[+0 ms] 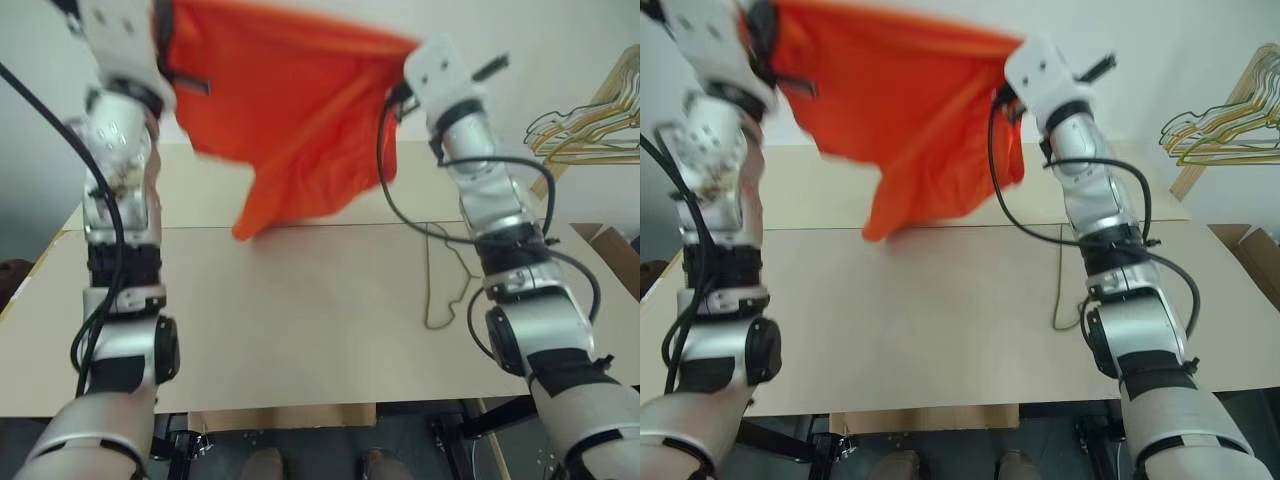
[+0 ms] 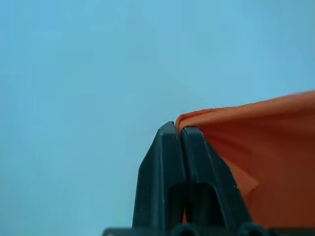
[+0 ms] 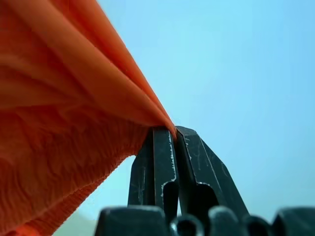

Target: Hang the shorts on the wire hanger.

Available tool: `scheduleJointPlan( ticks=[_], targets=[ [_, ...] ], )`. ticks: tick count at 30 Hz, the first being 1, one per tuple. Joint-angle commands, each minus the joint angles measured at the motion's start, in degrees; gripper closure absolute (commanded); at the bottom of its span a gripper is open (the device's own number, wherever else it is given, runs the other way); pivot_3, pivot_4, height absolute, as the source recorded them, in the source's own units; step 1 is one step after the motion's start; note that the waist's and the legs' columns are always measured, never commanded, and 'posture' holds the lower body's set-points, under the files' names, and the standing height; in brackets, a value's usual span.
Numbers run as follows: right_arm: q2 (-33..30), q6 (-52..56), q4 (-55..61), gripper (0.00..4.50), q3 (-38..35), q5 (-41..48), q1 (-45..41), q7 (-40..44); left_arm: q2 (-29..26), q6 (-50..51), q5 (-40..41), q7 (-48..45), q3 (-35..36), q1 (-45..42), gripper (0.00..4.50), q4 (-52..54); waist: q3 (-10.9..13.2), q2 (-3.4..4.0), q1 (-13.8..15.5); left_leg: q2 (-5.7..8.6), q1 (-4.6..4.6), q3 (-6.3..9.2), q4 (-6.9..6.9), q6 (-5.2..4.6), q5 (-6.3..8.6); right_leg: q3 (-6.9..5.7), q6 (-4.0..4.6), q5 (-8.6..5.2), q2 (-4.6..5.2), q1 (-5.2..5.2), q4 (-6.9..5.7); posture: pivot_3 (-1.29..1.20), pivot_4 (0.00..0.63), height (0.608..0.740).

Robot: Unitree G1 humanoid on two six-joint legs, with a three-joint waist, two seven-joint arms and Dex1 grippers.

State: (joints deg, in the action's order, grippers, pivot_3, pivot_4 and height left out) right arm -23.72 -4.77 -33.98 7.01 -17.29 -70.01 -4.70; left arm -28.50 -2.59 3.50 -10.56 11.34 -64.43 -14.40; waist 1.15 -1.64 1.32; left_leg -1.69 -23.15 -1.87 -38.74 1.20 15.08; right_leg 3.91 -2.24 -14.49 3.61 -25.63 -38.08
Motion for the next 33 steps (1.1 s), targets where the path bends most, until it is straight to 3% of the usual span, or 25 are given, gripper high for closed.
scheduleJointPlan(
  ticks=[1,4,5,9,13,16,17,24,28,33],
  targets=[
    [-3.7,-5.5,1.5,4.48,-5.4,1.8,2.0,-2.3,-5.5,-3.4,4.8,-3.4,6.0,0.6,4.5,5.2,-0.1,0.04,-1.0,0.0,0.1,0.0,0.15,-0.04,0.05,-0.03,0.0,0.0,0.0,0.03,0.02,0.07,0.0,0.74],
    [-4.7,-9.1,6.8,4.48,-5.0,2.3,7.0,0.5,-8.9,-0.9,11.5,-11.3,7.2,6.0,4.5,11.1,-0.1,0.05,-2.4,0.0,0.32,0.01,0.39,-0.13,0.13,-0.05,-0.01,-0.01,0.0,0.31,0.23,0.07,0.0,0.74],
    [-5.4,-10.5,9.3,4.48,-3.8,3.5,10.2,4.8,-10.7,1.8,15.0,-15.4,7.8,10.4,4.5,14.6,-0.1,0.05,-2.7,0.0,0.4,0.05,0.39,-0.17,0.15,-0.06,-0.02,-0.01,-0.01,0.52,0.44,0.07,0.0,0.74],
    [-10.2,-17.0,15.1,4.48,4.7,1.3,24.4,19.2,-19.7,15.1,26.1,-33.2,9.4,35.9,4.5,28.2,-0.2,0.18,-4.7,-0.15,0.59,0.13,-0.08,-0.6,0.38,-0.07,-0.12,0.01,-0.17,1.21,0.9,0.07,0.0,0.74],
    [-15.8,-27.7,12.9,4.48,15.0,-9.8,32.6,24.6,-27.7,18.2,23.5,-45.0,7.0,60.9,4.5,34.6,0.2,0.19,-5.4,-0.17,2.08,-0.09,-0.08,-1.2,0.74,0.1,-0.11,-0.03,-0.17,2.53,1.06,0.06,0.0,0.74],
    [-17.9,-32.7,13.7,4.48,19.2,-8.7,37.3,31.9,-31.4,16.6,17.1,-49.1,3.3,72.1,4.5,34.5,0.3,0.21,-5.2,-0.2,2.78,-0.08,-0.02,-1.38,0.62,0.09,-0.01,-0.08,-0.26,3.18,1.07,0.07,0.0,0.74],
    [-18.0,-33.7,14.7,4.48,19.5,-7.6,38.3,33.4,-32.1,15.2,15.6,-50.2,2.6,74.5,4.5,34.0,0.3,0.23,-5.1,-0.21,3.17,-0.1,0.1,-1.41,0.65,0.1,0.08,-0.24,-0.25,3.51,1.09,0.06,0.0,0.74],
    [-20.7,-40.6,16.3,4.48,20.9,-5.5,39.3,42.8,-34.0,13.3,9.9,-52.7,1.0,78.0,4.5,31.7,0.3,0.21,-3.8,-0.22,3.03,-0.11,0.11,-1.44,0.68,0.12,0.1,-0.22,-0.24,3.39,1.08,0.06,0.0,0.74],
    [-23.5,-40.5,16.2,4.48,21.5,-2.1,39.3,51.2,-35.8,17.6,12.7,-57.5,1.4,80.7,4.5,34.9,0.3,0.2,-3.4,-0.23,2.98,-0.18,0.1,-1.53,0.74,0.11,0.08,-0.24,-0.2,3.38,1.12,0.05,0.0,0.74],
    [-24.2,-40.8,15.9,4.48,20.8,-0.3,39.7,55.3,-37.8,21.6,13.4,-60.8,2.0,85.2,4.5,38.6,0.3,0.18,-3.6,-0.29,3.0,-0.18,0.1,-1.59,0.77,0.1,0.12,-0.27,-0.23,3.38,1.09,0.06,0.0,0.74]
  ],
)
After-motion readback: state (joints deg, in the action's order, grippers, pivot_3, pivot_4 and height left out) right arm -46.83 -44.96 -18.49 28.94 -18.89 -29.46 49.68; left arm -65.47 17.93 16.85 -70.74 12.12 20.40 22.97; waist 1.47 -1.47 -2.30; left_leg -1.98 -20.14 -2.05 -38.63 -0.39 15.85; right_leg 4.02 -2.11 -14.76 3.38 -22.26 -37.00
